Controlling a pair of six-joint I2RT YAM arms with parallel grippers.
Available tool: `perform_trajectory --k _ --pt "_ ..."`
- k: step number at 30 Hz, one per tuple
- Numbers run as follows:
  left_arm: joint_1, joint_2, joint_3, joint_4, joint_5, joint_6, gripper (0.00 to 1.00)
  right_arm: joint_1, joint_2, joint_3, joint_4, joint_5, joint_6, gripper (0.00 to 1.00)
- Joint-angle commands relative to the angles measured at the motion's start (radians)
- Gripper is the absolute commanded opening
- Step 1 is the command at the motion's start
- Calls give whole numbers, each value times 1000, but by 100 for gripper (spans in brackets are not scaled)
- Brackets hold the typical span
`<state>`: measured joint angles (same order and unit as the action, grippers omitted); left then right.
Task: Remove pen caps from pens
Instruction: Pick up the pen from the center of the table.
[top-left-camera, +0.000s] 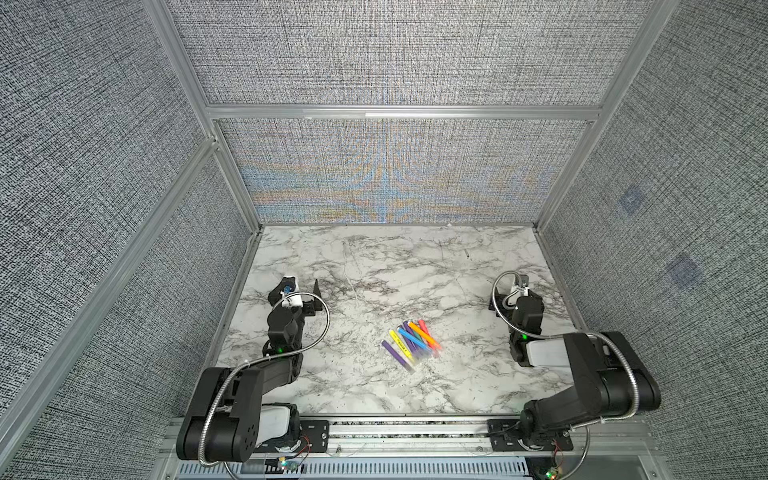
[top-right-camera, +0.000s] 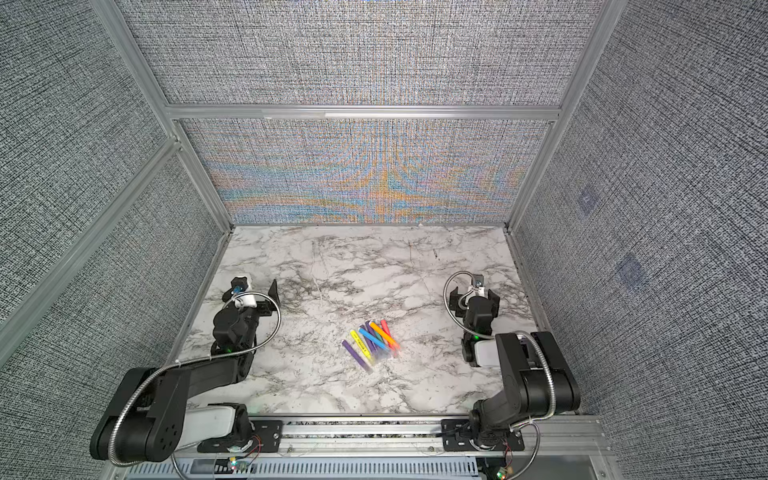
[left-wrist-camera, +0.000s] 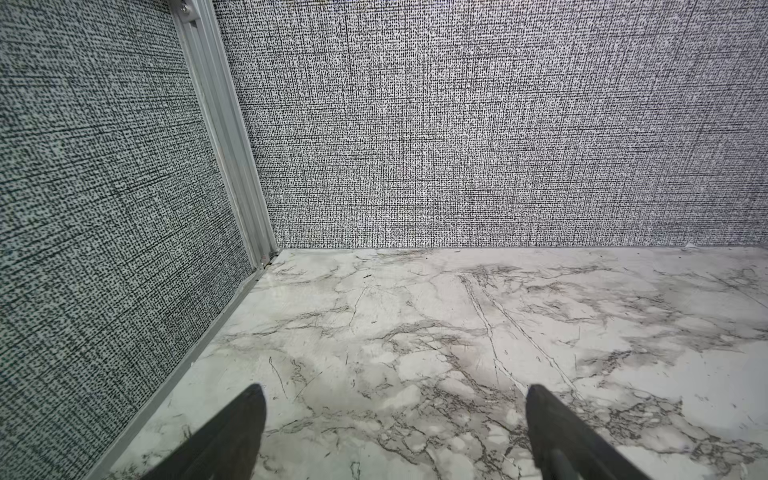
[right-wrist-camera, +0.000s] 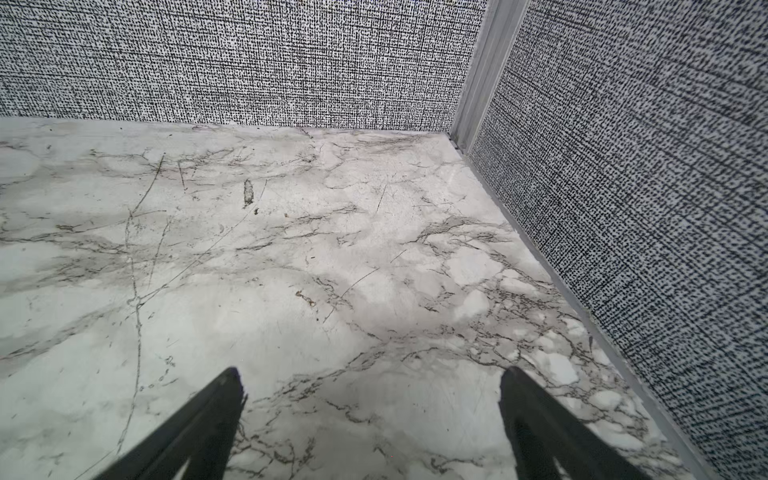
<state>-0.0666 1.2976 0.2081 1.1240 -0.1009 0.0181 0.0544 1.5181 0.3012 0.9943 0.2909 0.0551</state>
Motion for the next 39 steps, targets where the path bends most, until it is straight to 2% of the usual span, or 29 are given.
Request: perform_trajectory --k 1,39 --pt "1 -1 0 33 7 -6 97 0 -3 5 23 -1 5 99" --pt "20 -3 10 8 43 -18 97 -2 -3 7 18 -6 6 99"
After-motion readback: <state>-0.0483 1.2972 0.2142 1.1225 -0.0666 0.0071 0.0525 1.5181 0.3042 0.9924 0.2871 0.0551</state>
